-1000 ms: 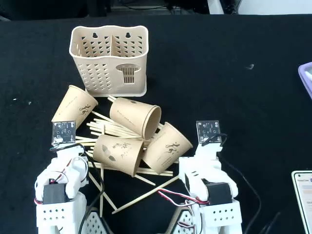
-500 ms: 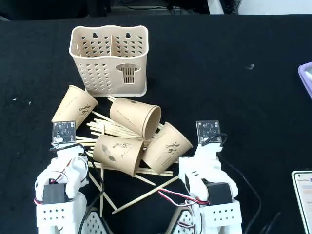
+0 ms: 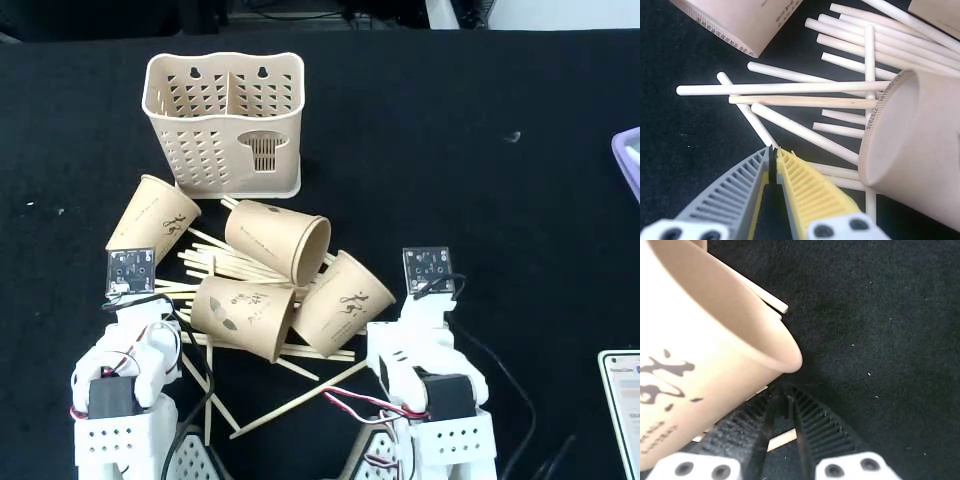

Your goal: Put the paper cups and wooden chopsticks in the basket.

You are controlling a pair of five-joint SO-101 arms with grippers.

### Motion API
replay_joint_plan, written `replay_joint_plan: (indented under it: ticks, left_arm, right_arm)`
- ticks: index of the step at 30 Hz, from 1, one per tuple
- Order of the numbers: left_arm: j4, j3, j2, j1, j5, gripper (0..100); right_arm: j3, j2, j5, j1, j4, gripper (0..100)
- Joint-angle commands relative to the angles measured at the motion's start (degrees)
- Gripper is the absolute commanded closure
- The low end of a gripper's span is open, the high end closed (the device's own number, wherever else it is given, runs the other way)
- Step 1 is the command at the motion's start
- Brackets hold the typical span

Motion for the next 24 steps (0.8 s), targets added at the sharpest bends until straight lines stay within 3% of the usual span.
replay_joint_plan:
  ticks: [1, 15, 19, 24]
  left_arm:
    - [-0.8, 1.3, 0.0, 0.7, 0.5, 97]
    - [1.7, 1.3, 0.0, -0.6, 0.1, 97]
    - [0.7, 0.3, -0.1, -8.3, 0.1, 97]
    - [0.8, -10.8, -0.1, -21.0, 0.1, 97]
  right_arm:
    - [-0.1, -5.4, -0.6, 0.7, 0.4, 98.6]
    - [-0.1, -5.3, -0.4, 1.0, -0.4, 98.3]
    - [-2.9, -5.3, -0.4, 1.1, -4.1, 98.3]
    - [-11.8, -5.3, -0.4, 1.1, -4.6, 98.2]
